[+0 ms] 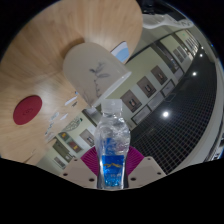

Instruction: Pour water

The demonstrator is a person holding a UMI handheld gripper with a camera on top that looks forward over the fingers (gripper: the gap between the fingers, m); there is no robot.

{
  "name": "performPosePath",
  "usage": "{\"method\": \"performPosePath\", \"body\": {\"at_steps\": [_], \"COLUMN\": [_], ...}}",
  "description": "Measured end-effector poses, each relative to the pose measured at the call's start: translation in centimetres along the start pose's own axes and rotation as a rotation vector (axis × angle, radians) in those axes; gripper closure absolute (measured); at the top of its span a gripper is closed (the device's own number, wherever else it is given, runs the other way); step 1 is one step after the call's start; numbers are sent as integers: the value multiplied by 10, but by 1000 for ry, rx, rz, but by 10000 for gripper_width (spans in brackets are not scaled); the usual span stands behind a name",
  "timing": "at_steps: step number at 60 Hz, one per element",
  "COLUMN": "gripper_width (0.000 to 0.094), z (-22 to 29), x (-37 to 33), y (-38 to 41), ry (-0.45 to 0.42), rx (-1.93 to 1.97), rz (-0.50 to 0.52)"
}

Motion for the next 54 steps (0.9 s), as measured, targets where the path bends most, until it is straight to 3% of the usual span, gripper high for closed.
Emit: {"method": "performPosePath", "body": {"at_steps": [11, 17, 30, 34, 38, 42, 47, 48, 51, 54], "gripper_width": [640, 641, 611, 612, 611, 611, 611, 612, 612, 610], "z": [-9, -20, -54, -29, -5, 10, 23, 22, 41, 44], "x": [-2, 6, 6, -1, -28, -8, -13, -36, -10, -16], "y": [-5, -8, 31, 54, 83, 110, 126, 132, 148, 143], "ry": [12, 36, 42, 2, 18, 62, 96, 88, 64, 28], "rx": [15, 376, 1610, 1885, 2081, 2176, 2284, 2315, 2313, 2318], "rz": [1, 19, 217, 314, 408, 519, 573, 563, 608, 582]}}
Point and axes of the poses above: the point between the fingertips, and its own axes, seen from behind it with the camera up: y to the left, z up, x forward, the way the camera looks, the point moved 1 cm from there along -x, backward, against the way the camera looks, and after that the axes turned 5 degrees about y, right-handed, at the moved point
